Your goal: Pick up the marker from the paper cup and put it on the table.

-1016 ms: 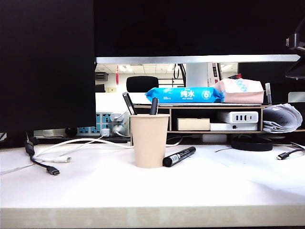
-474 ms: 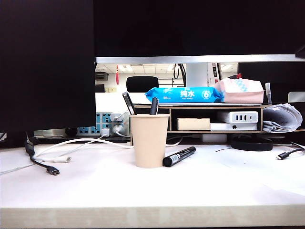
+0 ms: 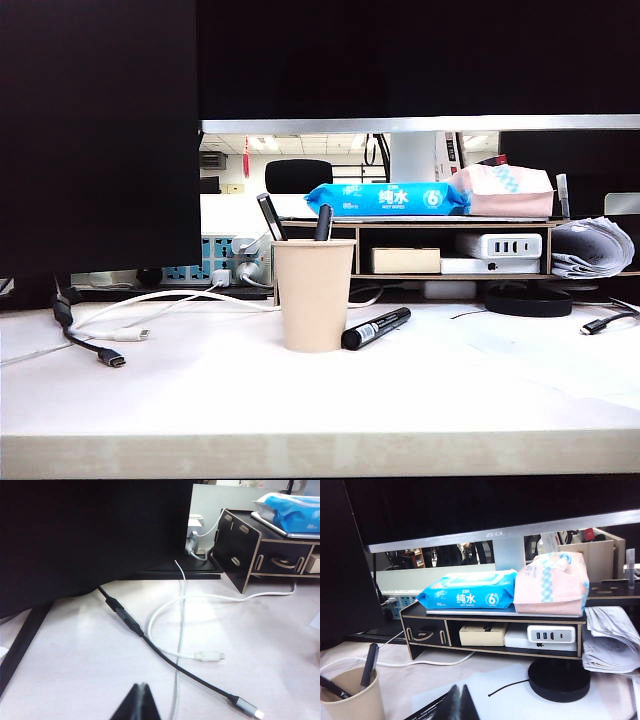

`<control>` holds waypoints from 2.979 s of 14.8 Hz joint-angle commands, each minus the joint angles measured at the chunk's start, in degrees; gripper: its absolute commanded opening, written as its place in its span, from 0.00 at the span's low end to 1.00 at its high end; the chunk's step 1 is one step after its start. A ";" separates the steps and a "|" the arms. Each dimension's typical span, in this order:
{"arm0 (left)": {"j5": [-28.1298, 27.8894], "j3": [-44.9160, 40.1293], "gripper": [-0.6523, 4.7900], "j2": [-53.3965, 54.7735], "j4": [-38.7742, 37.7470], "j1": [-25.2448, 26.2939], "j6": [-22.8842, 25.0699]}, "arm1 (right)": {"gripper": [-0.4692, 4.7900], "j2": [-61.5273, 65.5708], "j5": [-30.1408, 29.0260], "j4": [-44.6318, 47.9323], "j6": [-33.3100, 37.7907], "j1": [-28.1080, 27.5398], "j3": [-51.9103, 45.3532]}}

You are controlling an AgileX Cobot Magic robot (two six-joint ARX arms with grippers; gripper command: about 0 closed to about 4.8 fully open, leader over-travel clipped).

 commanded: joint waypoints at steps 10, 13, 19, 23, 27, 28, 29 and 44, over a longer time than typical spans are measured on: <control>0.24 0.04 0.11 -0.02 0.35 0.09 0.20 | 0.08 -11.87 5.60 -19.50 2.62 -13.49 -0.52; 0.24 0.04 0.11 -0.02 0.35 0.09 0.20 | 0.08 -11.89 9.53 -23.47 2.60 -13.46 -0.52; 0.24 0.04 0.11 -0.02 0.35 0.09 0.20 | 0.08 -11.89 12.59 -24.65 2.60 -13.40 -0.52; 0.24 0.04 0.11 -0.02 0.35 0.09 0.20 | 0.08 -11.89 12.59 -24.39 1.01 -9.70 -0.52; 0.22 0.04 0.11 -0.02 0.35 0.09 0.20 | 0.08 -11.89 12.33 -24.24 -0.39 -9.16 -0.52; 0.24 0.04 0.11 -0.02 0.35 0.09 0.20 | 0.08 -11.89 11.85 -24.17 -1.27 -9.14 -0.52; 0.24 0.04 0.11 -0.02 0.35 0.09 0.20 | 0.08 -11.89 11.82 -23.41 -2.64 -8.33 -0.52; 0.24 0.04 0.11 -0.02 0.35 0.09 0.20 | 0.08 -11.87 11.76 -23.10 -3.19 -7.74 -0.50</control>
